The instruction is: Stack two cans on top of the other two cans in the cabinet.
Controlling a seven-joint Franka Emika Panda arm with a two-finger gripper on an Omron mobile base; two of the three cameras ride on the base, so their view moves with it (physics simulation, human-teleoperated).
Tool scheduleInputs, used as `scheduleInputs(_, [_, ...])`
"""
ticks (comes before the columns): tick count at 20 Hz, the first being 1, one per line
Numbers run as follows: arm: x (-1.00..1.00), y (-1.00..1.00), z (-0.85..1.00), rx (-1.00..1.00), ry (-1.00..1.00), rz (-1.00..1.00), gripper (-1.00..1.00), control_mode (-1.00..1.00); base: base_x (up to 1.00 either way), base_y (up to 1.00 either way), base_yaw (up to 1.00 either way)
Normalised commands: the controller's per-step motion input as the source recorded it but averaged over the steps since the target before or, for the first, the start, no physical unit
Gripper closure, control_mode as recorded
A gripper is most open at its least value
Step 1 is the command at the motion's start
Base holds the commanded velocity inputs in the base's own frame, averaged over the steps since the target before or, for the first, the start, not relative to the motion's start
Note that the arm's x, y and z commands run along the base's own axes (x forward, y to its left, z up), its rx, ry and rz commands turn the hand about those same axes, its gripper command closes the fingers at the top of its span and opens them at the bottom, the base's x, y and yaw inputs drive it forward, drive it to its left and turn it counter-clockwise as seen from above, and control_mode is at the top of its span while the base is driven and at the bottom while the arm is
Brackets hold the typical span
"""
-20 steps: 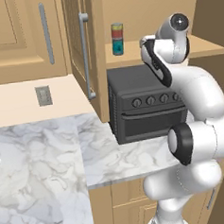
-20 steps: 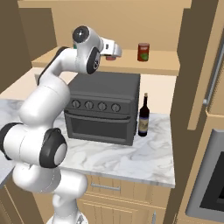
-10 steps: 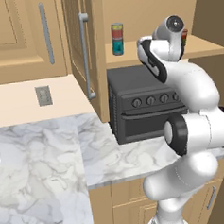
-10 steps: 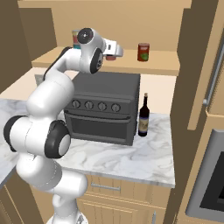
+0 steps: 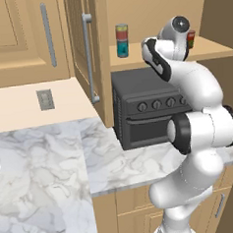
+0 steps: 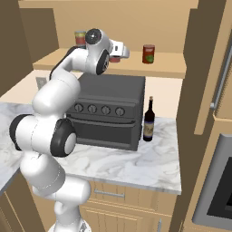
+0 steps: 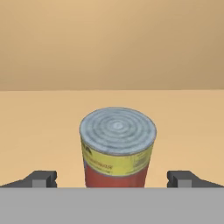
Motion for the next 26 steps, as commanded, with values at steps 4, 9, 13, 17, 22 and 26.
scheduleInputs(4, [0.15,0.00,-0.04,0.00,0.00,0.01,-1.00,-1.00,0.00,0.00,0.00])
scheduleInputs(9, [0.13,-0.01,-0.05,0.00,0.00,0.01,-1.00,-1.00,0.00,0.00,0.00])
scheduleInputs(13, [0.15,0.00,-0.05,0.00,0.00,0.00,-1.00,-1.00,0.00,0.00,0.00])
scheduleInputs(17, [0.10,-0.01,-0.02,0.00,0.00,0.00,-1.00,-1.00,0.00,0.00,0.00])
scheduleInputs(22, [0.07,0.00,-0.02,0.00,0.01,0.00,1.00,-1.00,0.00,0.00,0.00])
scheduleInputs(26, [-0.09,-0.07,0.00,0.00,0.00,0.00,1.00,-1.00,0.00,0.00,0.00])
